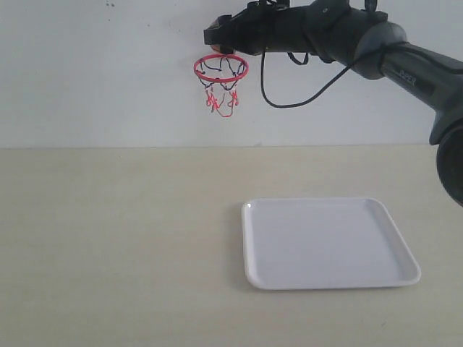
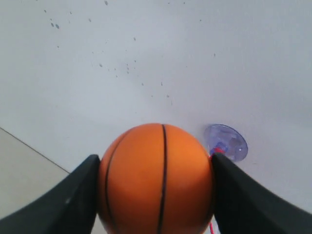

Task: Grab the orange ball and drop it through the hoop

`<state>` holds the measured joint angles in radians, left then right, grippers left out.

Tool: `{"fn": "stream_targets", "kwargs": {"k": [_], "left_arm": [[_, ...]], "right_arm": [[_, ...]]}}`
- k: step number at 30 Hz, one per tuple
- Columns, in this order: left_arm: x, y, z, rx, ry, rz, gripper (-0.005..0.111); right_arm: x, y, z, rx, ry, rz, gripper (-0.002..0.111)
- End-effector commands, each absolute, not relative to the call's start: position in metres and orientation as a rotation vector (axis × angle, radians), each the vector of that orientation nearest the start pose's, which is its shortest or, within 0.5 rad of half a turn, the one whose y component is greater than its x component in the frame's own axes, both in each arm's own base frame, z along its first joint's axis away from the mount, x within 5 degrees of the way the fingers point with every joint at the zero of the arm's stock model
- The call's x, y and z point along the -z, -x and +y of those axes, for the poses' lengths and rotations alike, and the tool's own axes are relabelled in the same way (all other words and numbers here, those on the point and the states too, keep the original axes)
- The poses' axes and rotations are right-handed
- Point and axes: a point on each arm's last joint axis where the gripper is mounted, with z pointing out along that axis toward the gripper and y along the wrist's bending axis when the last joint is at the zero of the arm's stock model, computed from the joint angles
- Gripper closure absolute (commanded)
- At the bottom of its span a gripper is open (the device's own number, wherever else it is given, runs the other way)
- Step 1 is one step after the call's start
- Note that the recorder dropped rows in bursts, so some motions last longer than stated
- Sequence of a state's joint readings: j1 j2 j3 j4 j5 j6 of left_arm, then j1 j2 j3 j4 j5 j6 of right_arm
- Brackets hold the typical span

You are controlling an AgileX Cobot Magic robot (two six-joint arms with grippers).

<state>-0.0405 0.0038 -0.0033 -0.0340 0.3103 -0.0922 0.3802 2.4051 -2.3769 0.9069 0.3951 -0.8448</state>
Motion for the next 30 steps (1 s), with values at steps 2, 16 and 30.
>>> {"fn": "stream_targets", "kwargs": {"k": [2, 16, 30], "left_arm": [[-0.1854, -0.0542, -0.0032, 0.131, 0.071, 1.791, 0.103], [-0.1854, -0.0542, -0.0032, 0.131, 0.071, 1.791, 0.103], [-0.1854, -0.0542, -0.0032, 0.131, 0.071, 1.791, 0.103]], "right_arm": [[-0.3077, -0.5182, 0.2371, -0.543, 0.557, 1.679, 0.098], [-0.3083, -0.5185, 0.2369, -0.531, 0.561, 1.669, 0.027], [-0.3147, -0.5143, 0.2297, -0.599, 0.563, 1.728, 0.027]]}}
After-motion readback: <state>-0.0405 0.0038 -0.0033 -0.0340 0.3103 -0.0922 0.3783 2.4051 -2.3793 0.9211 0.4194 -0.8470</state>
